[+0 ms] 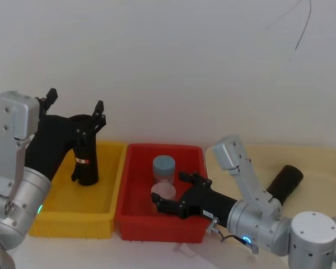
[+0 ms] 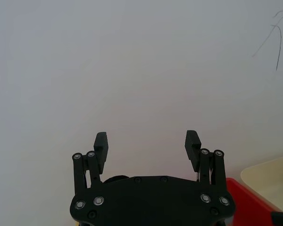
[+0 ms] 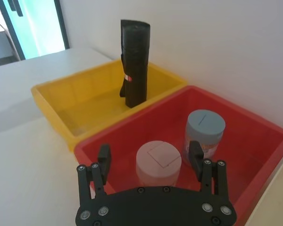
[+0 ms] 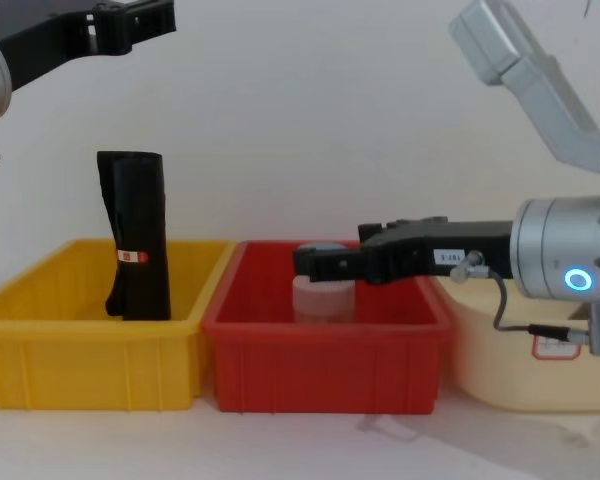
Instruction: Pick up the garbage bag with the one hand and transfer it to the other hand.
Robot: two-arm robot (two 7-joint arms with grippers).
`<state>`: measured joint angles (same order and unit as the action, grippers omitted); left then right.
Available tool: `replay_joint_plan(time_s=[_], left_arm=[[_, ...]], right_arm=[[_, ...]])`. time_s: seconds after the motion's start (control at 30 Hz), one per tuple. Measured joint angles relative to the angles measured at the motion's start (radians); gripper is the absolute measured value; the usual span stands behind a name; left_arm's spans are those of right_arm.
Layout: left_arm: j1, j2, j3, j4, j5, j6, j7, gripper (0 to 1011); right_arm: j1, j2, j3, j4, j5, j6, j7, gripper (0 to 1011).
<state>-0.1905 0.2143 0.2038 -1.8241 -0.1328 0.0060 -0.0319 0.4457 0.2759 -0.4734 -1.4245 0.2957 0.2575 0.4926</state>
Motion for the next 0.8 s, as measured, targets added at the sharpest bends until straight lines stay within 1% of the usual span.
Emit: replay_joint_plan(time_s=[0.4, 0.8], left_arm=[[0.001, 0.001, -0.002, -0.001, 0.001, 0.0, 0.001, 1001], [0.002, 0.001, -0.002, -0.001, 0.001, 0.0, 0.002, 1001]], right_arm=[[0.043, -0.002, -0.019, 0.082, 0.007, -0.001, 0.017, 1000], [0.065, -0.003, -0.037, 0.124, 0.003, -0.015, 0.016, 1000]])
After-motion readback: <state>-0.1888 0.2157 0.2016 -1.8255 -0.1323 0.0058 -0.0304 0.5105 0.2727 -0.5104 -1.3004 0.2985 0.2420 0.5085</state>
